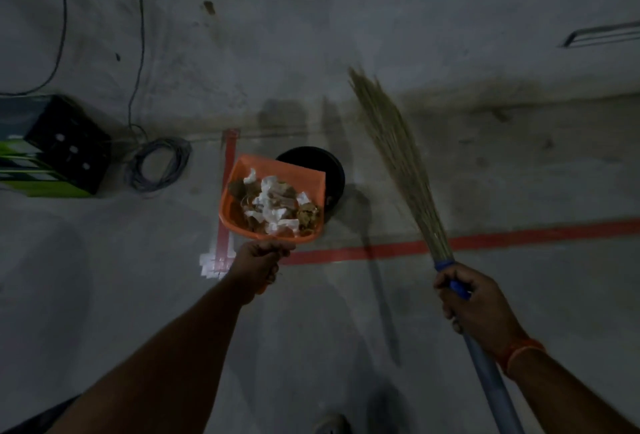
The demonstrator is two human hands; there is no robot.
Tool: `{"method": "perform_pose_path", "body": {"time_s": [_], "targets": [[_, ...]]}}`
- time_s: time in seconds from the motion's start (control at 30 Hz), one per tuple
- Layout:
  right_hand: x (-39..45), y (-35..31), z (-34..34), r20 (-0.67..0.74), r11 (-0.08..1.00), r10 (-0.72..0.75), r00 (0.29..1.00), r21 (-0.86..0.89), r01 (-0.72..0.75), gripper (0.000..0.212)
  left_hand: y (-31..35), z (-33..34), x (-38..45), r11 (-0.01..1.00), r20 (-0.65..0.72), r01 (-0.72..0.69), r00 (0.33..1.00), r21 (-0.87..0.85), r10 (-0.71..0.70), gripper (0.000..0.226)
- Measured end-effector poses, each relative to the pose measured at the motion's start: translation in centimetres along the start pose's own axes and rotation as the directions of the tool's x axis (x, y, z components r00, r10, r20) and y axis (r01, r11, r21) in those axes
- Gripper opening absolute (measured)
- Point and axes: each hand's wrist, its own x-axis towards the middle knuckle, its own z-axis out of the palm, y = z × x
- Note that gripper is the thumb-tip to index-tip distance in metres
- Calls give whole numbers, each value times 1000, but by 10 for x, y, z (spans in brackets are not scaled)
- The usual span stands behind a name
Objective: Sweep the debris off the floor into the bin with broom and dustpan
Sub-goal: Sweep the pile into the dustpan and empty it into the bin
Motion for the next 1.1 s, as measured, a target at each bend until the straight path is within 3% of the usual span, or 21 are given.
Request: {"method": "perform_pose_path", "body": {"time_s": [0.33,0.47,0.63,0.7,0.87,1.1], "targets": [[133,8,-5,39,998,68,997,-18,-67,29,3,5,159,955,-187,111,981,276,-60,19],[148,11,-9,54,993,110,992,-36,-108,30,9,14,178,851,-238,69,969,520,67,33],[150,15,-8,54,990,134,990,-40,-132,28,20,17,183,703,-238,88,964,705,118,39],[146,18,-8,59,990,135,989,-38,-133,25,26,21,183,657,-238,104,964,746,118,34],[131,21,-9,79,987,158,984,3,-159,23,39,28,181,650,-294,173,952,740,81,18],[109,28,-12,69,984,175,982,3,-176,21,55,29,170,652,-357,170,920,739,164,22]]}}
